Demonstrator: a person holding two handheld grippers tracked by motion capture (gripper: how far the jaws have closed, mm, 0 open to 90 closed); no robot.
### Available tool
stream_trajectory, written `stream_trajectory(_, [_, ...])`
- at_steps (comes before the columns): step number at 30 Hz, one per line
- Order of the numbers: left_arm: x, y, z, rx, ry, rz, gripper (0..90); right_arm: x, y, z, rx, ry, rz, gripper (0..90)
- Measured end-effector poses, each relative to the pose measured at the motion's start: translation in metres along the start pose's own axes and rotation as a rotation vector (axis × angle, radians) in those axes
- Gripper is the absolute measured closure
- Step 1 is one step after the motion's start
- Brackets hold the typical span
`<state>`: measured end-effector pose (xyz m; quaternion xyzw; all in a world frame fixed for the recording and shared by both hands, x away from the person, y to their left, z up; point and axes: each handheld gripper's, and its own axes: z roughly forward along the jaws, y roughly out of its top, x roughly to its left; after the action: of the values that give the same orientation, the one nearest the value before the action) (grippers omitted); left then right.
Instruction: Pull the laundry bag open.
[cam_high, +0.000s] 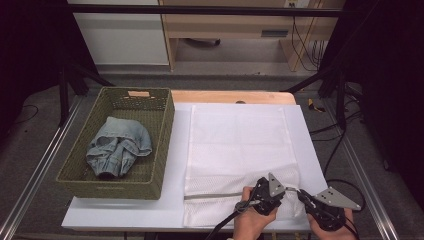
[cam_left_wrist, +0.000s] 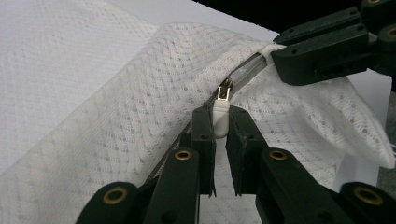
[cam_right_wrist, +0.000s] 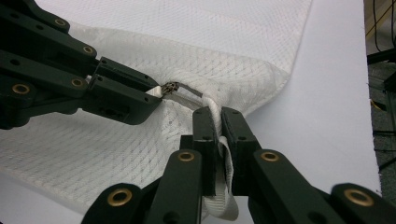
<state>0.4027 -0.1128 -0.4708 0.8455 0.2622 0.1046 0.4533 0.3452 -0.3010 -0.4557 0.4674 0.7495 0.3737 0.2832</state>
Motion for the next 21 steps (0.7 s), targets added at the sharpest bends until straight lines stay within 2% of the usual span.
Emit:
stream_trajectory(8, [-0.0015,-0.0012,0.0,-0.007,0.009,-0.026,81.7,0.0001,-0.0003,0.0005,0.003,0.011,0.014,85.0])
stream_trajectory(18, [-0.0048,-0.0019,-0.0018,-0.019,0.025,-0.029,81.7,0.0014,0.0008,-0.0004,-0.002,-0.005,-0.012,84.9])
stream_trajectory(21, [-0.0062,-0.0014,-0.0031,-0.024,0.031,-0.026,81.7,0.0013,0.0014,-0.0012,-0.006,-0.005,-0.006,84.9])
